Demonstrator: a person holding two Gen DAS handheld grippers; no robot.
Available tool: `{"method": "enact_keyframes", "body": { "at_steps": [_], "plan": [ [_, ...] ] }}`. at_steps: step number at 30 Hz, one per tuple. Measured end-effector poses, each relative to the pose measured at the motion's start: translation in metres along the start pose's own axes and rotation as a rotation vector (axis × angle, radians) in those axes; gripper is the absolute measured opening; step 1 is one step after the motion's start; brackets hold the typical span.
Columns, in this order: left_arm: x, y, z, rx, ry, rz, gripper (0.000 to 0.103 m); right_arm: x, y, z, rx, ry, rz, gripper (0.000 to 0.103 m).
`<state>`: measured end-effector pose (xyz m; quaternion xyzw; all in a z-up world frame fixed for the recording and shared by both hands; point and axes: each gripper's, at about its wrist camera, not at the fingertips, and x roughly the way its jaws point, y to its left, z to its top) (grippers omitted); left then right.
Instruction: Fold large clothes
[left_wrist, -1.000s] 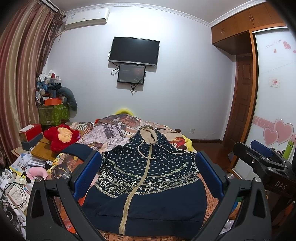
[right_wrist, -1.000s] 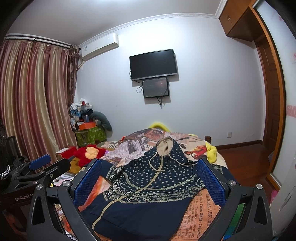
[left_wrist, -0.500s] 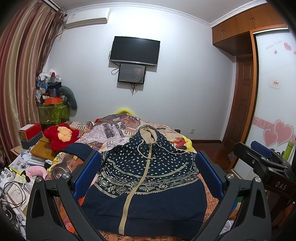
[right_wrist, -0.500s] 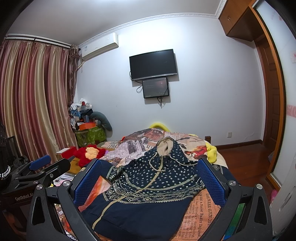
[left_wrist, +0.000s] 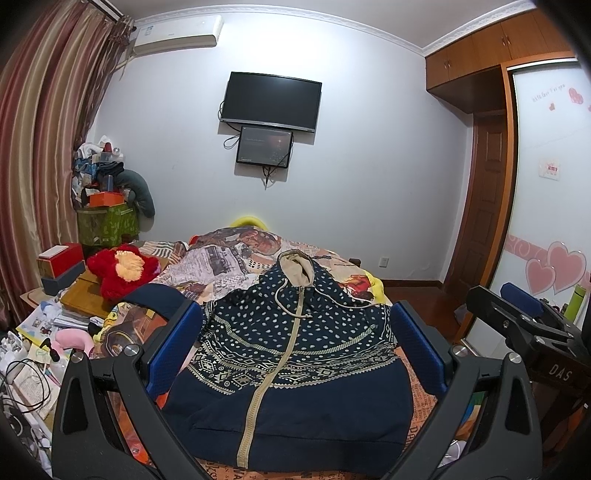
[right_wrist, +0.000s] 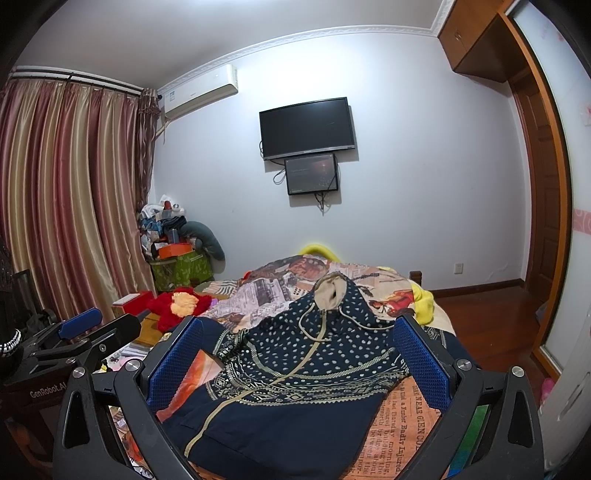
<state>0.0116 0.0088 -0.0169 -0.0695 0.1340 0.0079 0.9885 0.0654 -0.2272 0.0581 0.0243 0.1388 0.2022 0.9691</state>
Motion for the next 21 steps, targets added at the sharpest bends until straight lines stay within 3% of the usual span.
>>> {"method": "enact_keyframes", "body": {
  "at_steps": [12, 15, 21],
  "plan": [
    [0.018, 0.013, 0.004, -0.003, 0.002, 0.037, 0.102, 0.018, 0.004, -0.003, -0.012, 0.015, 0.001, 0.103],
    [0.031, 0.023, 0.009, -0.004, -0.007, 0.073, 0.102, 0.035, 0.005, -0.002, -0.016, 0.032, 0.004, 0.103],
    [0.080, 0.066, 0.019, -0.053, 0.053, 0.114, 0.102, 0.093, 0.000, -0.002, 0.004, 0.106, 0.003, 0.103]
  ]
}}
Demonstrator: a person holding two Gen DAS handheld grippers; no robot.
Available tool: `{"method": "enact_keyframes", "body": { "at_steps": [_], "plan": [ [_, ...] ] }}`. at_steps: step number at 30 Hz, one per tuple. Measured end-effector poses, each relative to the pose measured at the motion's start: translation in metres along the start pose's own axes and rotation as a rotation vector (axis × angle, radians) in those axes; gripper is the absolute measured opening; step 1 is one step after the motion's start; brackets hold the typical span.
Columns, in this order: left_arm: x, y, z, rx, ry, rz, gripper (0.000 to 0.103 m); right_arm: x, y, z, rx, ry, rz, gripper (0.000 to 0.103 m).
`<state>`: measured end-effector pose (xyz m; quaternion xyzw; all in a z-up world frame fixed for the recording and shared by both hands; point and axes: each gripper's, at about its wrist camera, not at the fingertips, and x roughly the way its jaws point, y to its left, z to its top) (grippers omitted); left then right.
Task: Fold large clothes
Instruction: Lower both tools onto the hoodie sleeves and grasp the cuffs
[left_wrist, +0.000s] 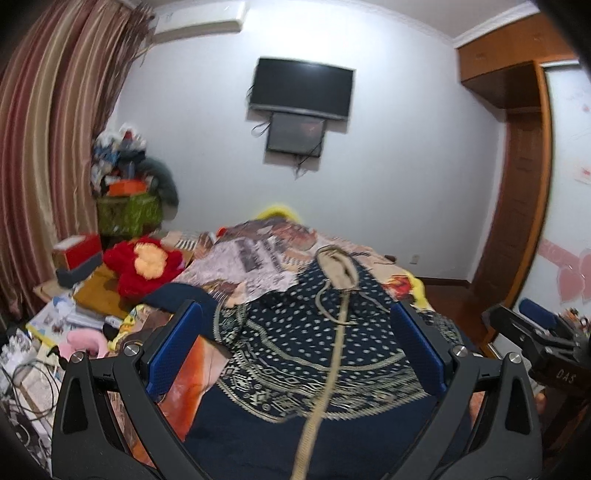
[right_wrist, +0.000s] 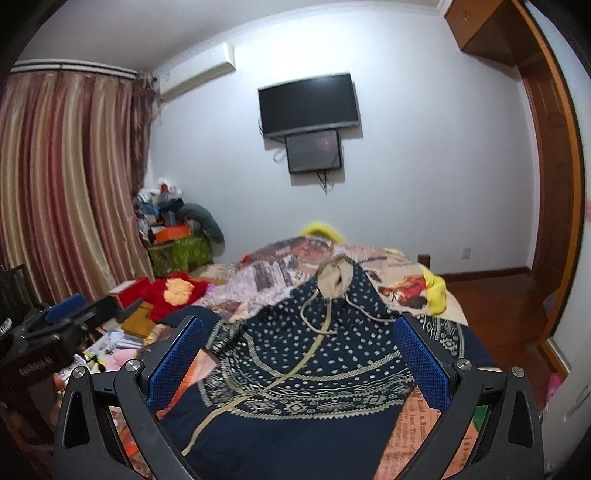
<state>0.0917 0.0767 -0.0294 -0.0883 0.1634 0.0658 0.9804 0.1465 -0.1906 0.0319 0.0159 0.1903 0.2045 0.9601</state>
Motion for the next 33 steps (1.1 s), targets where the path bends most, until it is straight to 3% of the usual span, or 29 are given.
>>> {"method": "enact_keyframes", "body": {
  "at_steps": [8, 12, 22, 25, 33],
  "plan": [
    [0.102, 0.069, 0.011, -0.031, 0.141, 0.125, 0.102, 0.105, -0.006, -0.001, -0.032, 0.128, -0.043, 0.103],
    [0.156, 0.115, 0.008, -0.109, 0.244, 0.141, 0.102, 0.166, -0.007, -0.006, -0.075, 0.222, -0.048, 0.103],
    [0.287, 0.217, -0.033, -0.257, 0.531, 0.255, 0.102, 0.301, -0.014, -0.030, -0.109, 0.529, -0.039, 0.103],
    [0.312, 0.240, -0.042, -0.327, 0.578, 0.240, 0.102, 0.336, -0.019, -0.038, -0.120, 0.615, -0.038, 0.103],
    [0.352, 0.278, -0.049, -0.498, 0.609, 0.180, 0.092, 0.393, -0.038, -0.048, -0.119, 0.694, -0.087, 0.103]
  ]
}}
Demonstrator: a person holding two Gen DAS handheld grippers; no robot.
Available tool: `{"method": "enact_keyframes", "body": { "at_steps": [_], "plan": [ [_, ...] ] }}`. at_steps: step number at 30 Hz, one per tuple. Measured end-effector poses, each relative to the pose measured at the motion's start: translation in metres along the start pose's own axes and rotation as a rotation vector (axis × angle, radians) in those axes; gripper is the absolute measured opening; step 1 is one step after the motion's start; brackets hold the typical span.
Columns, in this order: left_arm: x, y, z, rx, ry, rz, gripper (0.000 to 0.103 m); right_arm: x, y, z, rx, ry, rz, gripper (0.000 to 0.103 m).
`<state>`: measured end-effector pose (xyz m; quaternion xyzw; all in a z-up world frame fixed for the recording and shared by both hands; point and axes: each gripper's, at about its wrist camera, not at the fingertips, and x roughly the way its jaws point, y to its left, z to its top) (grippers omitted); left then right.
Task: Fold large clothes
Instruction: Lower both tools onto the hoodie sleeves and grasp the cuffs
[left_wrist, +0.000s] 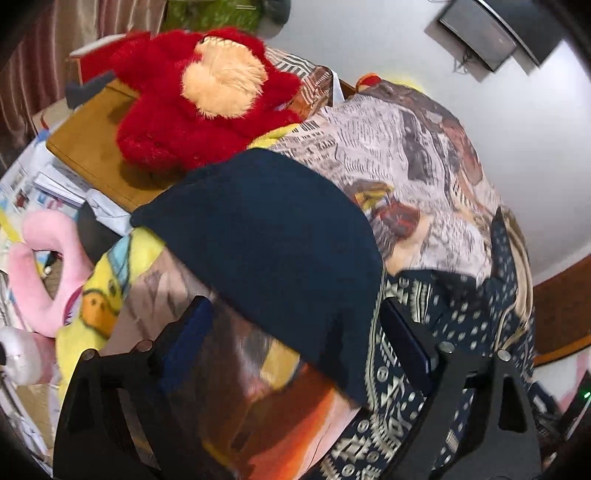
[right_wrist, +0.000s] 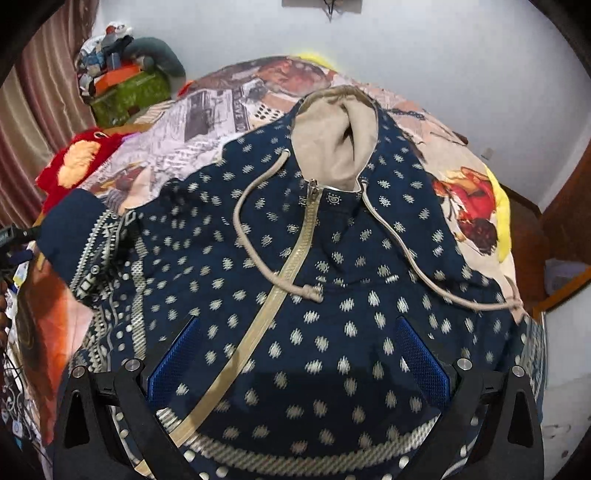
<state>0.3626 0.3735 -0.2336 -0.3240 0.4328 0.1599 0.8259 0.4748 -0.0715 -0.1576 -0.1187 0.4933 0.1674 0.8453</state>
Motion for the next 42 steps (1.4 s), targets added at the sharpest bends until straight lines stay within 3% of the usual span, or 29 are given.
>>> {"method": "enact_keyframes", "body": {
  "at_steps": [2, 5, 7, 11, 13, 18, 23, 28, 31, 36, 39, 42],
  "plan": [
    [0.003, 0.003, 0.007, -0.021, -0.005, -0.005, 0.087, 0.010, -0.002, 0.005, 0.000, 0.014, 0.004, 0.103],
    [0.009, 0.005, 0.018, -0.041, -0.021, 0.025, 0.072, 0.022, -0.003, 0.010, 0.003, 0.031, 0.025, 0.103],
    [0.013, 0.005, 0.025, -0.036, -0.029, 0.085, 0.047, 0.029, -0.003, 0.012, 0.001, 0.049, 0.058, 0.103],
    [0.011, -0.003, 0.034, 0.001, -0.063, 0.170, 0.025, 0.041, 0.002, 0.011, 0.012, 0.100, 0.131, 0.103],
    [0.005, -0.013, 0.037, 0.049, -0.089, 0.219, 0.006, 0.044, 0.004, 0.009, 0.010, 0.123, 0.144, 0.103],
    [-0.026, -0.048, 0.033, 0.155, -0.164, 0.208, 0.004, 0.039, 0.004, 0.005, -0.025, 0.127, 0.118, 0.103],
    [-0.071, -0.114, 0.024, 0.282, -0.257, 0.102, 0.004, 0.019, -0.010, 0.003, 0.000, 0.105, 0.132, 0.103],
    [-0.094, -0.191, -0.001, 0.418, -0.269, -0.026, 0.004, -0.009, -0.023, 0.001, 0.005, 0.056, 0.120, 0.103],
    [-0.082, -0.234, -0.029, 0.503, -0.216, -0.095, 0.004, -0.029, -0.036, -0.001, 0.004, 0.016, 0.105, 0.103],
    [-0.033, -0.283, -0.094, 0.617, -0.069, -0.124, 0.004, -0.053, -0.058, -0.010, 0.019, -0.012, 0.082, 0.103],
    [0.009, -0.293, -0.138, 0.651, 0.071, -0.140, 0.004, -0.060, -0.070, -0.019, 0.024, -0.005, 0.073, 0.103],
    [0.031, -0.295, -0.175, 0.688, 0.158, -0.137, 0.004, -0.061, -0.079, -0.029, 0.033, 0.014, 0.071, 0.103]
  ]
}}
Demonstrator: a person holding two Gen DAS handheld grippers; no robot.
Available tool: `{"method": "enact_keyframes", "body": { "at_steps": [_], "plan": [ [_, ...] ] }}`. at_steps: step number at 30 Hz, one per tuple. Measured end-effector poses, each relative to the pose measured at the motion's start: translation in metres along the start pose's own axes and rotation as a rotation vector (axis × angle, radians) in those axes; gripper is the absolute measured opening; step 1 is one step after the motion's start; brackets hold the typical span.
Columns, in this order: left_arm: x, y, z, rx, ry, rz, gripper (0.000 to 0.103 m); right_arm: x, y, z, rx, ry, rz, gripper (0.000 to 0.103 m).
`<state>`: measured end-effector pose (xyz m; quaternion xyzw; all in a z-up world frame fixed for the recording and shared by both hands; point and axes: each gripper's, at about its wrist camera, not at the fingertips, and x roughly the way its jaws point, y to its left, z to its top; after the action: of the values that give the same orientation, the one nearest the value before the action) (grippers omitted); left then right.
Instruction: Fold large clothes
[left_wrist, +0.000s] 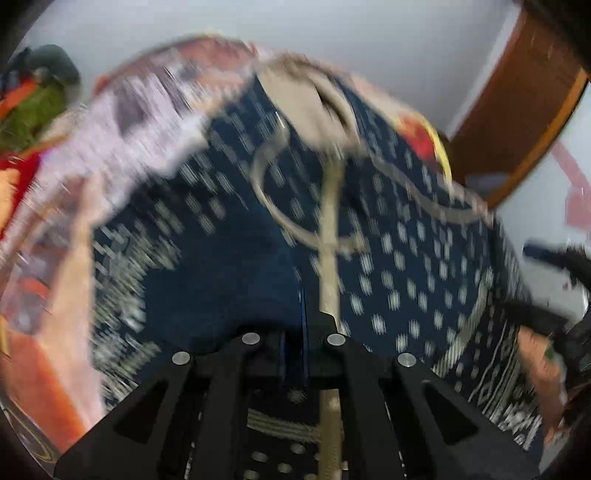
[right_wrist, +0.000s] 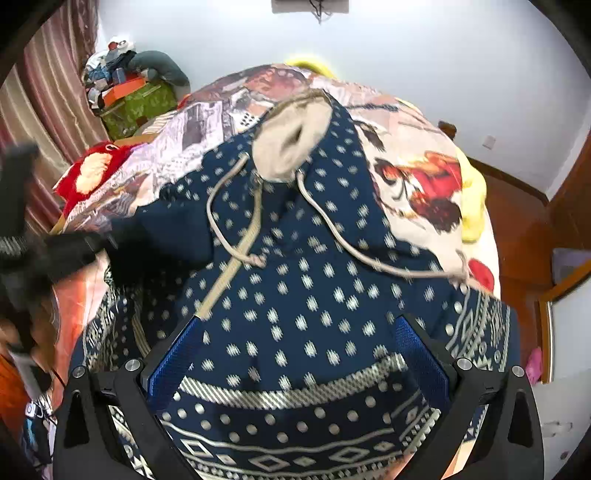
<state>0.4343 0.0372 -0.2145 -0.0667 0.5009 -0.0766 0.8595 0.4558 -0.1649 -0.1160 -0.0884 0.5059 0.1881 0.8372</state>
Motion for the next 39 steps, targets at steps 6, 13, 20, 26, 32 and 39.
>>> {"method": "enact_keyframes", "body": {
  "at_steps": [6, 13, 20, 26, 32, 39],
  "plan": [
    [0.004, -0.009, -0.034, 0.118, 0.082, -0.005, 0.022, 0.009, 0.002, -0.011, -0.005, 0.041, 0.020, 0.103],
    [-0.071, 0.070, -0.053, 0.023, -0.063, 0.047, 0.060, 0.017, 0.047, 0.010, -0.083, 0.012, 0.075, 0.103],
    [-0.080, 0.163, -0.072, -0.136, -0.051, 0.224, 0.061, 0.047, 0.114, 0.031, -0.220, 0.012, 0.111, 0.102],
    [-0.055, 0.191, -0.098, -0.217, 0.006, 0.203, 0.061, 0.092, 0.177, 0.034, -0.357, 0.073, 0.124, 0.095],
    [-0.022, 0.181, -0.107, -0.169, 0.051, 0.183, 0.061, 0.140, 0.225, 0.029, -0.459, 0.167, 0.138, 0.078],
    [-0.008, 0.172, -0.104, -0.136, 0.043, 0.168, 0.061, 0.171, 0.243, 0.017, -0.542, 0.123, 0.038, 0.042]
  ]
}}
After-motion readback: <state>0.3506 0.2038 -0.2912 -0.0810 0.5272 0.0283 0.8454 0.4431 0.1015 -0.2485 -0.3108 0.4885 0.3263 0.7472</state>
